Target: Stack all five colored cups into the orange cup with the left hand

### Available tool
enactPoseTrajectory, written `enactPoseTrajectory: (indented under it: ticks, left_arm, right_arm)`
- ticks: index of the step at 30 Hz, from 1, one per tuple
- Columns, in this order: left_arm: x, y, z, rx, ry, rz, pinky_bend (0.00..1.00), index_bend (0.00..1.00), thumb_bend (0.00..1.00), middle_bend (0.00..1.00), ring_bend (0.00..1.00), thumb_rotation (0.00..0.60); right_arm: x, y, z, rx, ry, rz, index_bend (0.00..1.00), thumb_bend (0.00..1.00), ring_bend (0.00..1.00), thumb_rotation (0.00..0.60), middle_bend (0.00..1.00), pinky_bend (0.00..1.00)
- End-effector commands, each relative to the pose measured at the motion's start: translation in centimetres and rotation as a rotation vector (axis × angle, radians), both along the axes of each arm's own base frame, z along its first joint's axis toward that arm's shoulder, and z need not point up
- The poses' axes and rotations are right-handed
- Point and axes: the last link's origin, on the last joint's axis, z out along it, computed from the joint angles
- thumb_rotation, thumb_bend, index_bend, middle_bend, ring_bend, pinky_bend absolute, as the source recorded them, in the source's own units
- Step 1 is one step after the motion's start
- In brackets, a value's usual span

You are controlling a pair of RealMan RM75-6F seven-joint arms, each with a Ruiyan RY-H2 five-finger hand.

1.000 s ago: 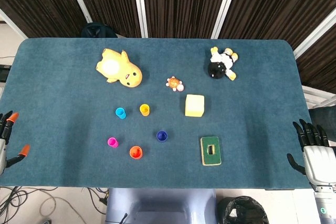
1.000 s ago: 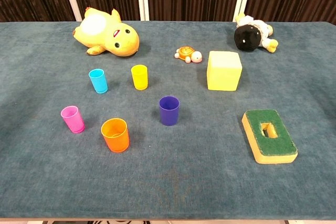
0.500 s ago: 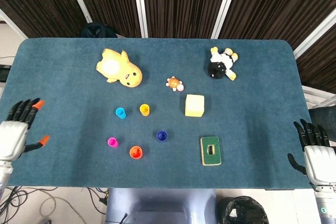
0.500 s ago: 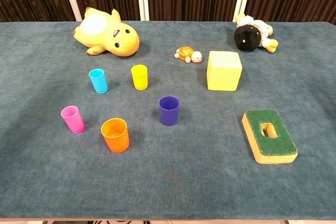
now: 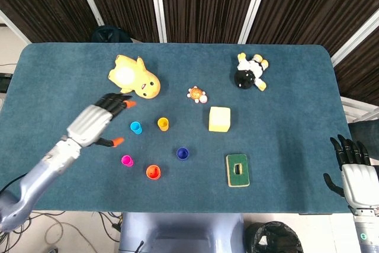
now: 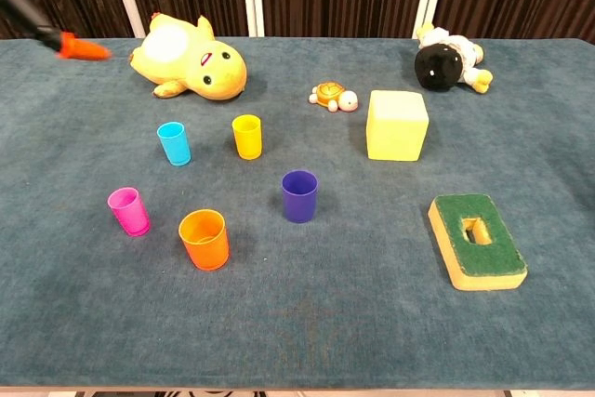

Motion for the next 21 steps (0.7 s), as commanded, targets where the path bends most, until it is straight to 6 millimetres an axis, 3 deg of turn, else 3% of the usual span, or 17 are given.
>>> enactPoseTrajectory:
  ticks: [1, 10, 21]
  left_arm:
    - [2.8, 0.3, -1.7, -0.086, -0.021, -0.019, 0.05, 0.14, 0.18, 0.05, 0.00, 0.600]
    - [6.0, 0.8, -5.4, -0.190, 0.053, -0.059, 0.04, 0.15, 0.17, 0.06, 0.00, 0.600]
    - [8.1, 1.0, -10.2, -0.259, 0.057, -0.030, 0.04, 0.21, 0.17, 0.06, 0.00, 0.600]
  right_arm:
    - [0.0, 0.0, 0.0, -0.001, 0.000, 0.000, 0.03, 0.37, 0.07, 0.600, 0.04, 0.00]
    - [0.0, -0.1, -0.3, 0.007, 0.004, 0.000, 0.03, 0.37, 0.07, 0.600, 0.04, 0.00]
    - [-0.2, -0.2, 0.0, -0.008, -0.002, -0.005, 0.03, 0.37, 0.07, 0.600, 0.04, 0.00]
